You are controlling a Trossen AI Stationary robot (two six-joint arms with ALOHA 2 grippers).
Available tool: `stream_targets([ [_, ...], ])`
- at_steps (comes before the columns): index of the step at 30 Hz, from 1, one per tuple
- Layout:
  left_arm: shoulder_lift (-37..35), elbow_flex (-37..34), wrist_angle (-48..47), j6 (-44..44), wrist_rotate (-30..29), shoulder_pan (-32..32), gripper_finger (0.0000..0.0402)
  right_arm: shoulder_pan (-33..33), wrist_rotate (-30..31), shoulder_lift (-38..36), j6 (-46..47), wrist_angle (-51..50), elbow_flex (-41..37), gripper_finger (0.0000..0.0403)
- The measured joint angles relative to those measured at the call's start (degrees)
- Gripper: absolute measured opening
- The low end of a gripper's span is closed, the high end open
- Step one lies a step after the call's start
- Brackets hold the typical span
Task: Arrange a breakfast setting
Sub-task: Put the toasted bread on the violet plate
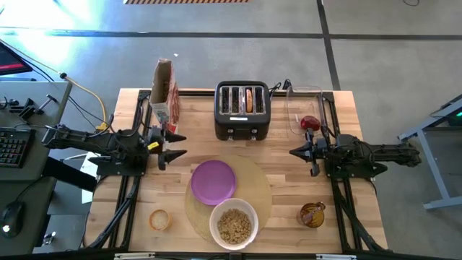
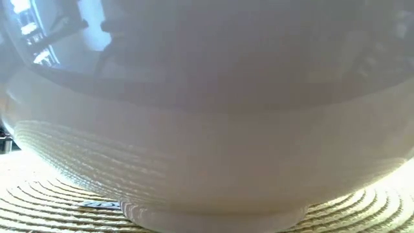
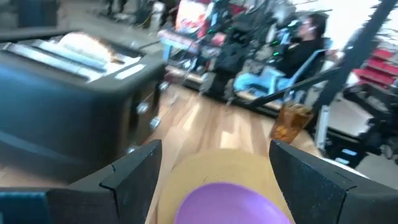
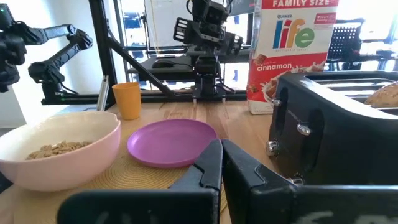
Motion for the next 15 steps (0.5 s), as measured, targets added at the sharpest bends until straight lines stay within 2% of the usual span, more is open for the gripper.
stream_targets([
  [6, 0.0, 0.0, 4.3, 4.5, 1.2, 0.0, 0.0287, 0.0, 0.0, 0.0, 0.2, 0.0, 0.0, 0.0],
  [12, 0.0, 0.0, 7.5, 6.7, 1.2, 0.0, 0.0287, 0.0, 0.0, 0.0, 8.2, 0.0, 0.0, 0.0],
  [15, 0.0, 0.0, 9.3, 7.1, 1.2, 0.0, 0.0287, 0.0, 0.7, 0.0, 8.7, 0.0, 0.0, 0.0],
])
